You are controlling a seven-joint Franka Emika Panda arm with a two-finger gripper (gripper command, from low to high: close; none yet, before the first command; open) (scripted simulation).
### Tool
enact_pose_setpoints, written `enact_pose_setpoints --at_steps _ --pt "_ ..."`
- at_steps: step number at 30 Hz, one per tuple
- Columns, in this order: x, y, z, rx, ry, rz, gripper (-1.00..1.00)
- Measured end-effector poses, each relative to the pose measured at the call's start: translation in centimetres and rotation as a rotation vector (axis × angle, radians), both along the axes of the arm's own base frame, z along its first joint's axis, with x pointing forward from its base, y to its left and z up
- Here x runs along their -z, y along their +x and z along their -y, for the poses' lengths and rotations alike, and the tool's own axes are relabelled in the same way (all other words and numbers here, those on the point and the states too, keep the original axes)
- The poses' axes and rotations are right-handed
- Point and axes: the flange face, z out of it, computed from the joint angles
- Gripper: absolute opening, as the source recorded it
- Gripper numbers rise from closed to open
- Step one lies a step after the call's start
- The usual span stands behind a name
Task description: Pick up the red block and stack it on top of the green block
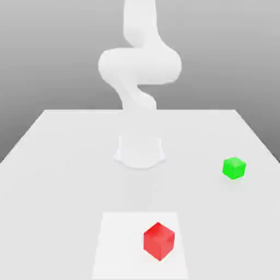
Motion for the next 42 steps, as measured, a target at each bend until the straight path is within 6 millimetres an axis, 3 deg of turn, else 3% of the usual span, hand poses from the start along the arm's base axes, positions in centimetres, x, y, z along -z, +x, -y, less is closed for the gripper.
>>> enact_pose_setpoints --at_steps 5,11,16,21,27,28,35,40,42 --pt "10.3 5.4 -1.0 -0.159 -0.063 -0.161 0.00" --pt "23.1 8.3 -2.6 -0.347 -0.140 -0.342 0.00" --pt "33.7 7.8 -3.8 -0.505 -0.208 -0.490 0.00" --pt "43.4 5.1 -4.3 -0.668 -0.281 -0.637 0.00" --pt "50.8 4.3 -4.2 -0.705 -0.298 -0.671 0.00" --pt "51.6 4.2 -4.2 -0.705 -0.297 -0.672 -1.00" --pt "51.7 4.2 -4.2 -0.705 -0.297 -0.673 -1.00" --pt "46.8 4.3 -4.2 -0.706 -0.296 -0.673 -1.00" --pt "45.5 3.7 -6.1 -0.747 -0.296 -0.665 -1.00"
